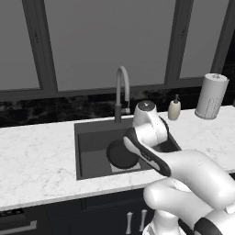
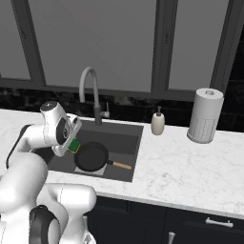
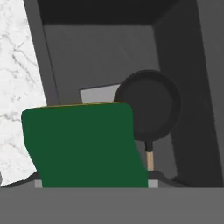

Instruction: Pick the pan and sponge and place them into the sink. Then turn on the water.

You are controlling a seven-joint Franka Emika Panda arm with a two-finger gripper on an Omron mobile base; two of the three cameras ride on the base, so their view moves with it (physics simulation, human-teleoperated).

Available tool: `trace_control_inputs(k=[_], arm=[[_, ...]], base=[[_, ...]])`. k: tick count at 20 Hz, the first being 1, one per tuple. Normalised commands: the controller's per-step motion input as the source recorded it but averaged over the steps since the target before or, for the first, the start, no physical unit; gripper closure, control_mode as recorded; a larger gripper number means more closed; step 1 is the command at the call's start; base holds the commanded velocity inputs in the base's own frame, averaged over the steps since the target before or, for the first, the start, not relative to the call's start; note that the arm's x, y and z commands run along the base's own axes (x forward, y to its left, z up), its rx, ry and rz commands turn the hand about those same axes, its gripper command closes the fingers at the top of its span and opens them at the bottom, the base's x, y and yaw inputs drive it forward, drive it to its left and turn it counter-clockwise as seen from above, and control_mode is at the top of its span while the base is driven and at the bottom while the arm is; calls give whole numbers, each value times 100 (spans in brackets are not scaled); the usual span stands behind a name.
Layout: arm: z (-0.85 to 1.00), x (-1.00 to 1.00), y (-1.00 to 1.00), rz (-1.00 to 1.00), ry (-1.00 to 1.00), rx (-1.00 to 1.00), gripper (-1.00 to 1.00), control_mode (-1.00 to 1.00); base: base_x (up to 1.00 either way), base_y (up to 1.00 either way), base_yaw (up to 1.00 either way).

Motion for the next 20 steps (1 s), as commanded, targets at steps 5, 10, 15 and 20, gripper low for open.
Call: trace_control_inputs(k=[5, 10, 15, 20], arm=[[-28, 40, 7, 0, 1, -17, 100, -100], [-24, 20, 1, -1, 0, -2, 100, -100], [-43, 13, 0, -1, 2, 0, 100, -100], [-42, 14, 4, 0, 4, 0, 100, -100]], base=[[0, 0, 0], [0, 0, 0], [0, 0, 0], [0, 0, 0]])
